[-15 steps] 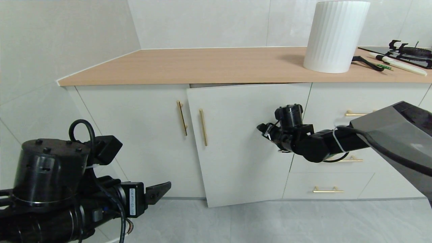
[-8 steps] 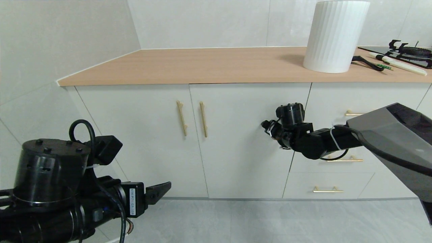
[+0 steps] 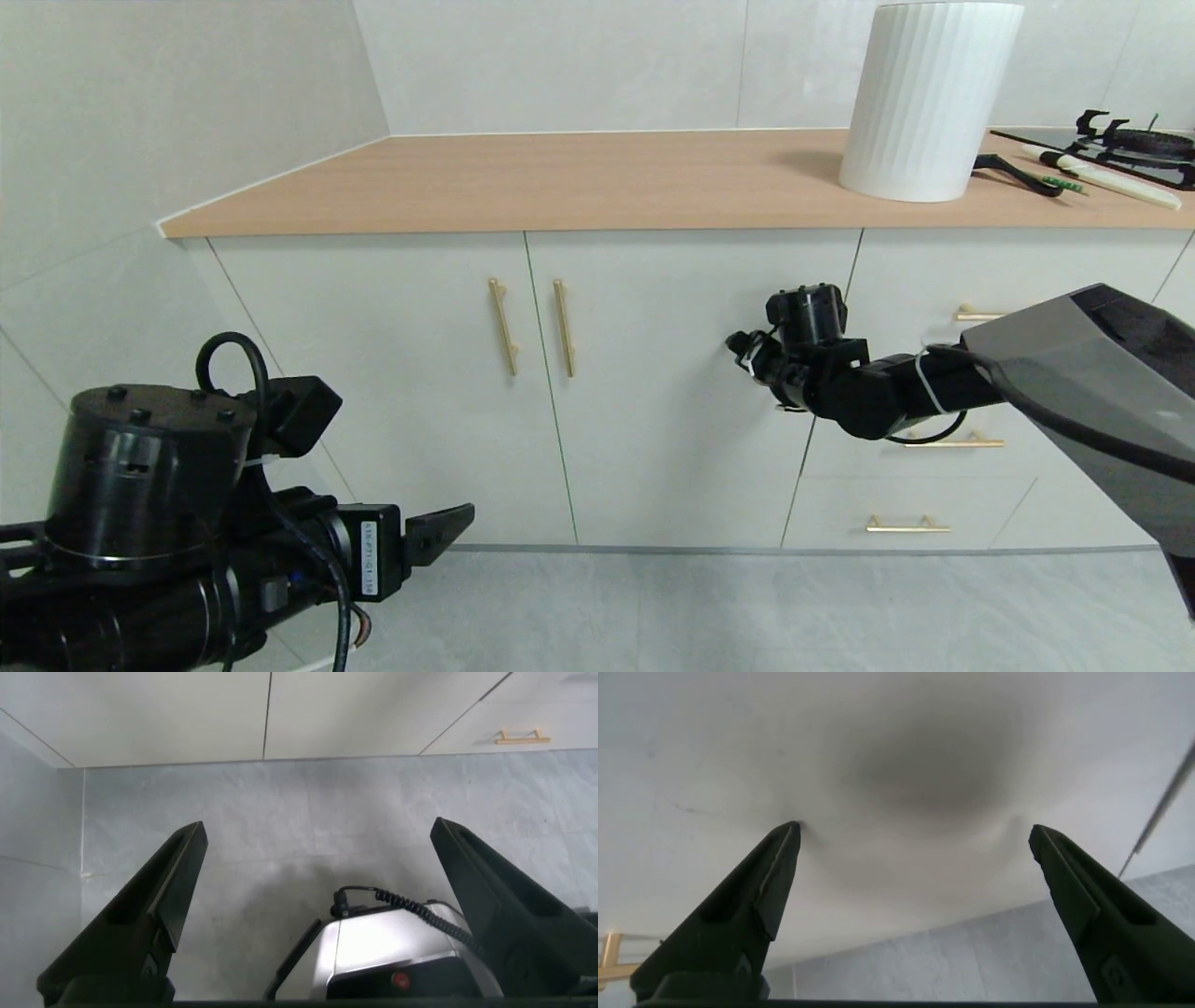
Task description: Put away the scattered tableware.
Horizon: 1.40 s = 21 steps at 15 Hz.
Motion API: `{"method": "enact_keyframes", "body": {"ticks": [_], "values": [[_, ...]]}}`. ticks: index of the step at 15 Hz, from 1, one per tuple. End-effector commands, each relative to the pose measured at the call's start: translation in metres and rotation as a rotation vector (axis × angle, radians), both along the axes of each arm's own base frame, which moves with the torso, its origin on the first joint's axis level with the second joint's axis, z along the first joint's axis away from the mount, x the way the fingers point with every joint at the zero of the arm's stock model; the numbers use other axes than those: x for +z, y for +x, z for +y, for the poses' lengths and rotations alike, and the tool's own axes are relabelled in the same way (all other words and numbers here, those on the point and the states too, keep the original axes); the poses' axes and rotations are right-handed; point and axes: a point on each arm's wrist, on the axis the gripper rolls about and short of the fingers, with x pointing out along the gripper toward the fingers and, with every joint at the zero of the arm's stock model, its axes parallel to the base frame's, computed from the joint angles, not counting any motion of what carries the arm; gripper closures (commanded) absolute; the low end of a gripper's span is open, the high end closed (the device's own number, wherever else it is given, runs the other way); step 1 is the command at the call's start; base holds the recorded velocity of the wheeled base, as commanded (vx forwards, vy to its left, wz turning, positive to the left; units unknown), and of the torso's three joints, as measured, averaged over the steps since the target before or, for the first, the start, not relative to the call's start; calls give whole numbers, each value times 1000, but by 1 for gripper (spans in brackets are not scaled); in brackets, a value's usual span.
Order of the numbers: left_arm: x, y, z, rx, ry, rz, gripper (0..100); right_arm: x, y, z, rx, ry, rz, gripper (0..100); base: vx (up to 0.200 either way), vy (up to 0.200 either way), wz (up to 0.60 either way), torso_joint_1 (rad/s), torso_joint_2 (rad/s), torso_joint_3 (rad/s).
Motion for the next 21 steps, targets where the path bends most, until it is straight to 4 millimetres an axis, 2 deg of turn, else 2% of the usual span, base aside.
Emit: {"method": "enact_keyframes", "body": {"ticks": [1,2,4,5,6,8,9,10,11,12,13,14,15,16,17,18,19,20,21], "values": [[0,0,0,1,-1,-1,0,26,-26,-5,38,9,-6,0,0,0,0,0,0,0],[2,-1,1,2,-6,-10,0,41,-43,-5,72,23,-15,0,0,0,0,0,0,0],[8,-7,5,17,-6,-46,0,64,-74,-18,78,24,-31,0,0,0,0,0,0,0],[9,-7,6,20,-6,-49,0,66,-77,-19,76,24,-33,0,0,0,0,0,0,0],[20,-16,17,46,-7,-115,0,92,-118,-50,46,35,-60,0,0,0,0,0,0,0],[37,-40,37,87,-39,-224,0,119,-177,-85,26,45,-124,0,0,0,0,0,0,0],[36,-57,47,94,-50,-259,0,127,-208,-102,24,8,-162,0,0,0,0,0,0,0],[33,-68,53,100,-58,-277,0,130,-225,-110,30,-18,-186,0,0,0,0,0,0,0],[25,-94,69,120,-57,-307,0,137,-272,-131,39,-100,-269,0,0,0,0,0,0,0],[21,-112,78,116,-37,-336,0,139,-299,-145,31,-161,-326,0,0,0,0,0,0,0],[16,-140,91,109,-11,-368,0,137,-332,-161,13,-278,-398,0,0,0,0,0,0,0],[12,-154,97,95,16,-387,0,134,-349,-168,3,-336,-435,0,0,0,0,0,0,0],[6,-175,106,64,84,-436,0,133,-374,-177,-15,-415,-499,0,0,0,0,0,0,0],[1,-187,111,70,125,-466,0,131,-395,-184,-36,-489,-544,0,0,0,0,0,0,0],[-2,-191,112,98,146,-472,0,131,-405,-188,-70,-523,-562,0,0,0,0,0,0,0],[-9,-203,114,148,188,-506,0,128,-432,-196,-174,-589,-598,0,0,0,0,0,0,0],[-14,-207,115,152,200,-516,0,126,-442,-198,-200,-603,-612,0,0,0,0,0,0,0],[-24,-218,117,175,223,-543,0,115,-467,-201,-254,-640,-636,0,0,0,0,0,0,0],[-29,-219,117,243,237,-519,0,101,-488,-202,-290,-687,-646,0,0,0,0,0,0,0]]}}
